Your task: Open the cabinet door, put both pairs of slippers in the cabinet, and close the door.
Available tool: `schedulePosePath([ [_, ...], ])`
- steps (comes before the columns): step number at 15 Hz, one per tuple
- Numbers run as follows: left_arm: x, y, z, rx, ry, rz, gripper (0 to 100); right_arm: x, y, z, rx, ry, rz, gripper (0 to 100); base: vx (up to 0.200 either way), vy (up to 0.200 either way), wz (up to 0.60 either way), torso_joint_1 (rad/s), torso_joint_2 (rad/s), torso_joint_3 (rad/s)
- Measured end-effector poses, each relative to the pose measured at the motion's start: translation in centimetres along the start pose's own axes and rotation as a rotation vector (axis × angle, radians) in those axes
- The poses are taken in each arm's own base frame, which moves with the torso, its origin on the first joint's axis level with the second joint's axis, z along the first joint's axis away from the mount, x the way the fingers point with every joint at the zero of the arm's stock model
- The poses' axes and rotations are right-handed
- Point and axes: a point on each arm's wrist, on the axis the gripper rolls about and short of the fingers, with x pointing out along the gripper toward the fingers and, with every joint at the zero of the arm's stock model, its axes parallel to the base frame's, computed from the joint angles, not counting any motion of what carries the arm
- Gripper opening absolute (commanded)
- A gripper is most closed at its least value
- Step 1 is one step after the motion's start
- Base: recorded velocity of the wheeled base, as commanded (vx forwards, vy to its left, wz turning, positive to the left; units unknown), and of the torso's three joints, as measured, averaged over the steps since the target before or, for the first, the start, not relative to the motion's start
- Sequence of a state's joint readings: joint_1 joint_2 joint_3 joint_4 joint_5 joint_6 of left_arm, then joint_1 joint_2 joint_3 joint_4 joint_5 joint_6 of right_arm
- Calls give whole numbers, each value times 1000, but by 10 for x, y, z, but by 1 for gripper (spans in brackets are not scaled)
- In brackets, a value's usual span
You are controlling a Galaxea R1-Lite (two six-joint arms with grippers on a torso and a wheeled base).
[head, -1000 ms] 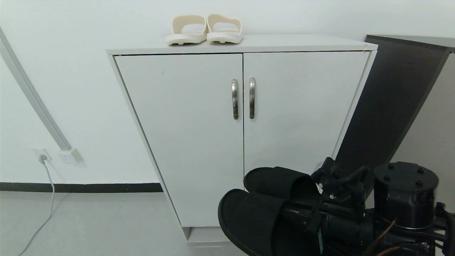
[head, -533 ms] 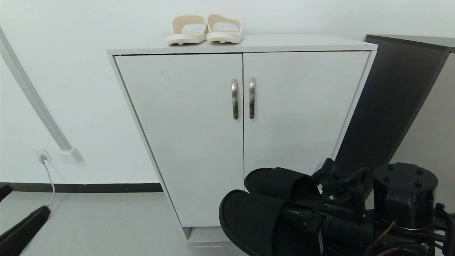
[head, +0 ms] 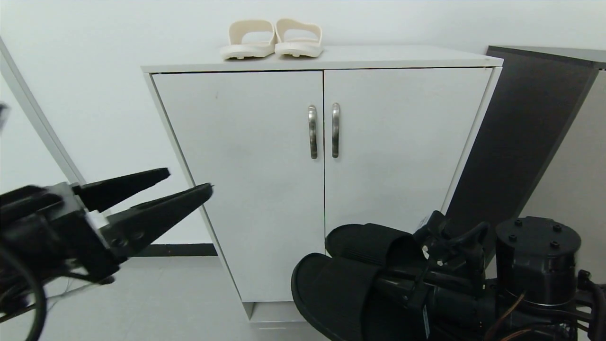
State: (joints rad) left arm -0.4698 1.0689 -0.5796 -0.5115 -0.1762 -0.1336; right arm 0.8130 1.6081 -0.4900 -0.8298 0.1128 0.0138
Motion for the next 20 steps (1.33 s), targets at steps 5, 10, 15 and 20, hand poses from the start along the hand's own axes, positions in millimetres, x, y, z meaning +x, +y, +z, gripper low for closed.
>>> schedulePosePath([
  [5,69,-25,20,-5,-13,-100,100,1,0,-1,0,6,0,0,0,0,0,0,0,0],
  [10,130,-47,25,-3,7,-193,100,0,0,-2,0,7,-1,0,0,0,0,0,0,0],
  [15,165,-44,21,-54,54,-378,100,0,1,-3,-13,9,1,0,0,0,0,0,0,0],
  [20,186,-38,21,-221,107,-491,100,0,1,-4,-14,15,4,0,0,0,0,0,0,0],
])
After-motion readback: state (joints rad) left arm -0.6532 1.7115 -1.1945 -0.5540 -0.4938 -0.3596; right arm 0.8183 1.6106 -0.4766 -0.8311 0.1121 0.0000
